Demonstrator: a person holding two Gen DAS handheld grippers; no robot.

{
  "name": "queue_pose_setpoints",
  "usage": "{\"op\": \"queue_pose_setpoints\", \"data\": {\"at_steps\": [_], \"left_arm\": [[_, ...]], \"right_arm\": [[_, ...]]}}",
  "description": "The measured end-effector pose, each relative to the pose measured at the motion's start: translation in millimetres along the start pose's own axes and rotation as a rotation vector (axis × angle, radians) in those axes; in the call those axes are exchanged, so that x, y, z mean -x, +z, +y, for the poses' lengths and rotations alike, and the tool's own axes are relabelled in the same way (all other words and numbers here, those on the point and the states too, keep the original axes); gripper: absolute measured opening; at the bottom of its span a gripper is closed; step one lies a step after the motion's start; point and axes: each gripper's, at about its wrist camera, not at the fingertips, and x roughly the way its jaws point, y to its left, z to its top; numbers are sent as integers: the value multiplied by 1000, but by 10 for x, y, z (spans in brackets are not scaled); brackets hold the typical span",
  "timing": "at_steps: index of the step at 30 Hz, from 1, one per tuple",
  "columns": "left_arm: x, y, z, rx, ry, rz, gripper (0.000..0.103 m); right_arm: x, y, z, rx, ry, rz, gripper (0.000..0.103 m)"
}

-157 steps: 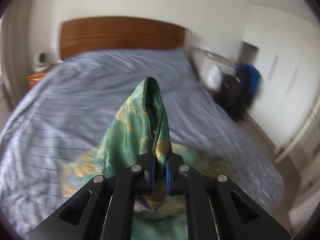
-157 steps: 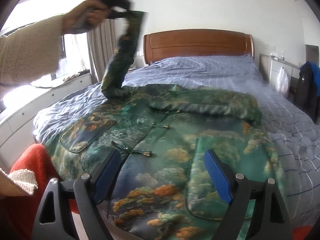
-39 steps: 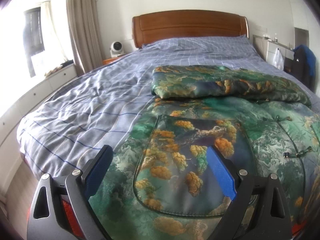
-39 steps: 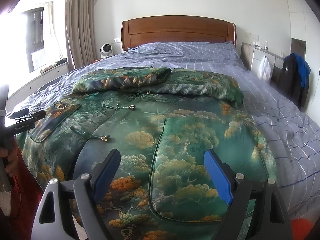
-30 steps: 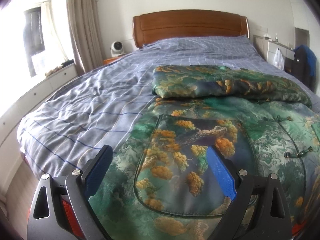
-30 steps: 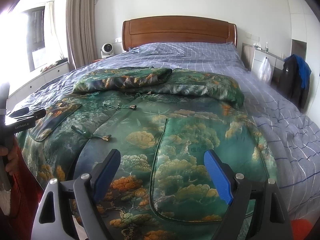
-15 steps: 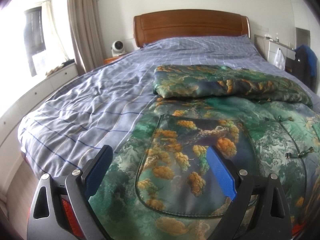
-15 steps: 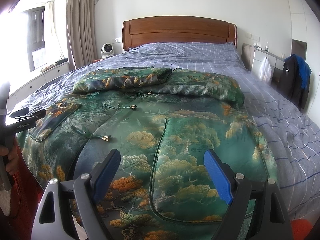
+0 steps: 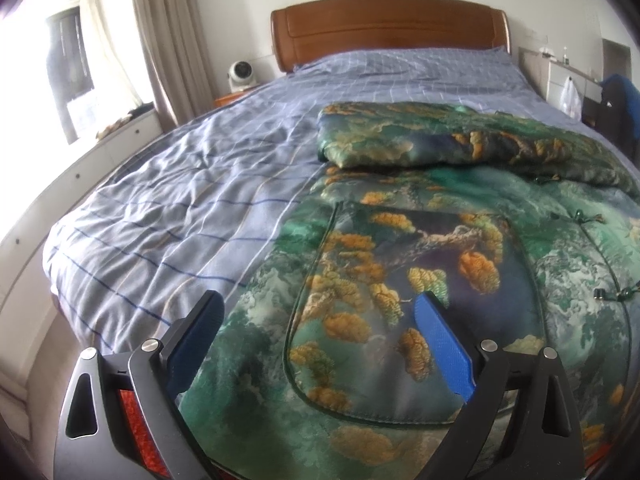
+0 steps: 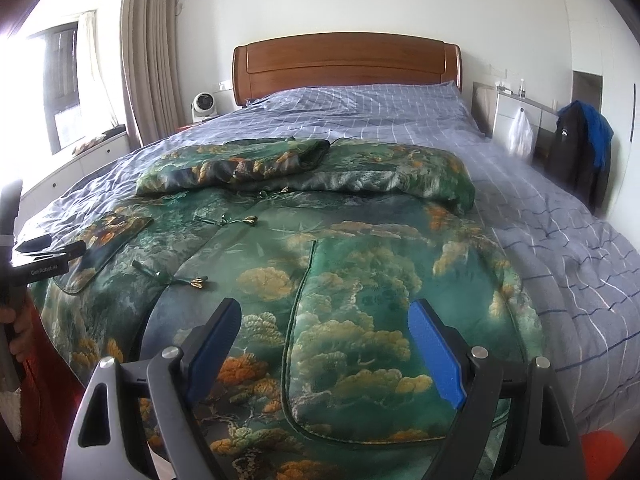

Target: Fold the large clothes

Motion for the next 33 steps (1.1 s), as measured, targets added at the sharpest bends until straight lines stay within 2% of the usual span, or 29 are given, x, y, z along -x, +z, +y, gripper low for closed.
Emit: {"op": "queue_pose_setpoints", "data": {"at_steps": [33], "left_arm": [[-68, 52, 61, 9, -16, 153, 98]], "right_arm": [[19, -20, 17, 10, -4, 3, 85]]}}
